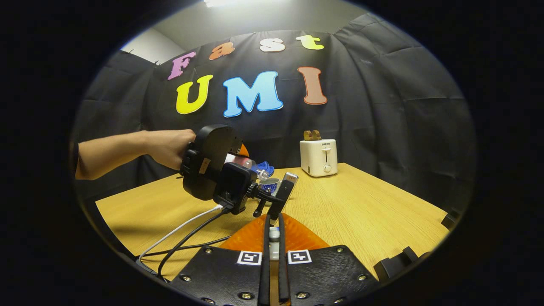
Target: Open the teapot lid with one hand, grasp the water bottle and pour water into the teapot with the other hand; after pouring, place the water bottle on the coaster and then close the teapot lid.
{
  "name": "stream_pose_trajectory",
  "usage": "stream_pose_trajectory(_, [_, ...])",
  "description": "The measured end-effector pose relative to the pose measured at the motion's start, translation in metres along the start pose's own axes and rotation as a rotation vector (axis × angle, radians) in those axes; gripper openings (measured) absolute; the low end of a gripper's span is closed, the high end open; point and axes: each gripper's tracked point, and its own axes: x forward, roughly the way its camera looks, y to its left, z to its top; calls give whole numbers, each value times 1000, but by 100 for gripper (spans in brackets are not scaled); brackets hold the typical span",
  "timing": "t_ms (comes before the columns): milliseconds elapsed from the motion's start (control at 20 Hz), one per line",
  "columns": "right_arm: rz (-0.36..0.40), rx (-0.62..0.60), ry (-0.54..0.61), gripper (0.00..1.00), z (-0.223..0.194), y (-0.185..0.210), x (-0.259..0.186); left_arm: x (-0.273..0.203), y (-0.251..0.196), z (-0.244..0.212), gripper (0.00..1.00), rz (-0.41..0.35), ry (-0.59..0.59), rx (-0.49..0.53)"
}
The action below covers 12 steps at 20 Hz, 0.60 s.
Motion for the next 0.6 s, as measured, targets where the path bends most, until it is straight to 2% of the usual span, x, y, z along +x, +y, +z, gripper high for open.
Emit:
stream_pose_trajectory(150, [-8, -9, -28, 8, 10, -2, 0, -3, -4, -2, 87, -3, -38, -159])
stream_pose_trajectory(250, [-9, -31, -49, 8, 15, -4, 3, -12, 3, -4, 86, 37, -71, -269])
stream_pose_trajectory(400, [0, -55, -66, 7, 21, -5, 10, -25, 4, -18, 86, 65, -116, -534])
stream_pose_trajectory(500, [7, -72, -75, 7, 24, -4, 15, -35, -2, -35, 87, 77, -109, -667])
stream_pose_trajectory(600, [13, -103, -87, 8, 28, -5, 21, -44, 0, -49, 86, 125, -127, -798])
